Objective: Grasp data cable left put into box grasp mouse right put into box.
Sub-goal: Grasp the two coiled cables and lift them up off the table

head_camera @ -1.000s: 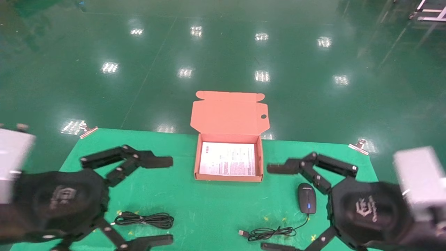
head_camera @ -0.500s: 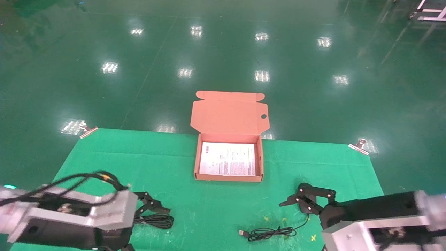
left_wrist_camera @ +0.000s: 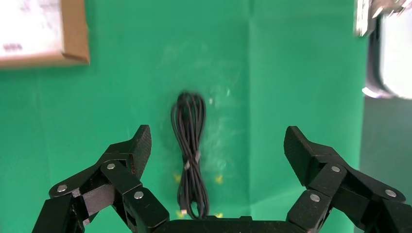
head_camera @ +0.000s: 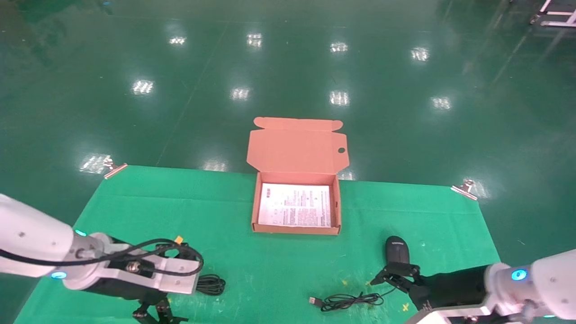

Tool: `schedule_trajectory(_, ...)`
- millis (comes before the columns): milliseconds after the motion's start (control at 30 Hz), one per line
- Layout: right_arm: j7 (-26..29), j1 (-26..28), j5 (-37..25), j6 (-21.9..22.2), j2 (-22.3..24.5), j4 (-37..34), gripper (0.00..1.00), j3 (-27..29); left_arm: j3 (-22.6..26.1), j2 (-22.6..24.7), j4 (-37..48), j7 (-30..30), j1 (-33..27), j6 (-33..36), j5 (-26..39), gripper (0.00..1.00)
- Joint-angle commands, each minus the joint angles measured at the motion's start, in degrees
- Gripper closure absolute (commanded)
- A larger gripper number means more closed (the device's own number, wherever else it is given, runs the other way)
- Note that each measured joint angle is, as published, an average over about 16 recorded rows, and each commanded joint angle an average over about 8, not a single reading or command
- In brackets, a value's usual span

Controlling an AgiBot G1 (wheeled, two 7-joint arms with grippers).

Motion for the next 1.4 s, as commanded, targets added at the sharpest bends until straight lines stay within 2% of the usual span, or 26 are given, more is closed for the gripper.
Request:
schedule_trajectory(33,-0.12,-0.98,-2.49,1.64,-0.66,-0.02,0.00,-0.81,1.29,0.97,0.08,-0.53,0.33,-0.84,3.05,0.00)
schedule_trajectory(200,3.20,-3.28,-8.17,5.76,-2.23,-0.28,0.00,-1.94,2.84,2.89,2.01,-2.64,1.68,-3.20,7.57,0.00)
schedule_trajectory(333,7.03,-4.57,-11.05,8.02,-3.33,-0.75,0.00,-2.12,2.87,4.35,5.56,-4.27,2.31,-5.21,8.82,0.00)
schedule_trajectory(667,15.43,-5.53,-12.15,9.46,-6.91,-5.72,0.00,-1.74,1.99,9.06,20.27,-3.93,1.49,-9.83,8.47,0.00)
schedule_trajectory(867,14.96,-4.64,-12.74,10.84,-10.02,-11.59,0.00,-2.21,2.22,11.84,28.34,-1.27,0.09,-12.59,9.46,0.00)
schedule_trajectory(1233,10.66,-2.37,-14.33,14.49,-14.70,-21.09,0.01,-3.07,2.83,14.87,38.49,3.89,-1.25,-16.91,11.02,0.00)
schedule_trajectory(1267,10.39,-2.23,-14.38,14.92,-15.06,-21.97,0.08,-3.05,2.86,15.01,39.14,4.30,-1.24,-17.32,11.11,0.08)
schedule_trajectory(1400,9.63,-1.91,-14.33,16.52,-16.11,-24.72,0.58,-2.84,2.83,15.21,41.18,5.67,-1.09,-18.55,11.16,0.58)
